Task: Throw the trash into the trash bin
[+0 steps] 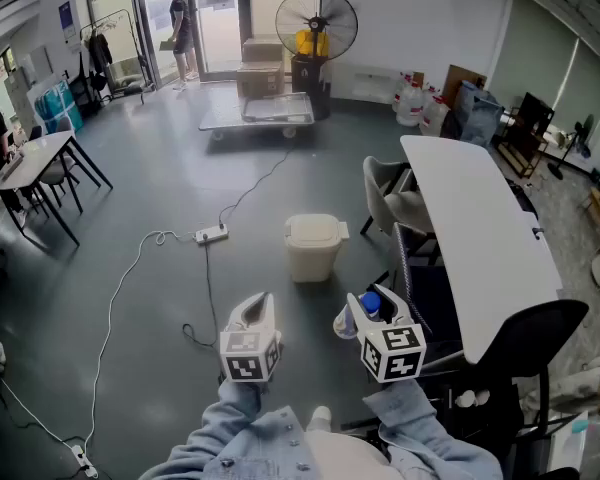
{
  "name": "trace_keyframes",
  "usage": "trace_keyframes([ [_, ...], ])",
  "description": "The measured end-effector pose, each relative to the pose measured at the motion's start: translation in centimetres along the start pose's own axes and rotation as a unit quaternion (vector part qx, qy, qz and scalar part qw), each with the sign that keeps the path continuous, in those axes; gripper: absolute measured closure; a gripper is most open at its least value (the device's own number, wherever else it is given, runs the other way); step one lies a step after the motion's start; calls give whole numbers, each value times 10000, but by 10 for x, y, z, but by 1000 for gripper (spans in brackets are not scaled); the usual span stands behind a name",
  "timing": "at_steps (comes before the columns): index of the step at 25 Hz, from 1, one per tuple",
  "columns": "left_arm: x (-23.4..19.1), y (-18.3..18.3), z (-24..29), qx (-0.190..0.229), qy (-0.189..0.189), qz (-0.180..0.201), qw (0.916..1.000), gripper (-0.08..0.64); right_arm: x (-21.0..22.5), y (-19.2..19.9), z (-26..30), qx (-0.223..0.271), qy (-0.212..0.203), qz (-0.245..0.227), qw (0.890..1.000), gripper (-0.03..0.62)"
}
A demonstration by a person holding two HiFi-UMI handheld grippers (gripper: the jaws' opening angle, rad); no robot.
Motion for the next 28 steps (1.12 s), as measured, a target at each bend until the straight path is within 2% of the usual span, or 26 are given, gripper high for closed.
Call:
trace_keyframes([
  [6,-11,-3,0,87,-2,-85,9999,551,-4,0,5,5,92,49,9999,402],
  [10,-24,-5,1,145,28,-194,9997,551,-14,-2,13,-75,99,-83,9999,400],
  [12,-32,-15,-3,209,39,-208,9996,551,-22,-4,20,-124,108,-99,9998,400],
  [18,-63,-13,-13,268,82,-145,9995,551,-46,-19,29,74,319,-147,9994,400],
  [28,-92,7,12,56,108,-122,9999,551,-38,15,67,-267,409,426,9979,400],
])
Point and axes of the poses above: the fingertips, and each gripper's own axes: z forward along the fingers, x to its right, y out of its underside, the point moved 1 cm from there along -z, backward along the fingers, and after that the axes turned 1 degree about -z, right-handed, at the moved point
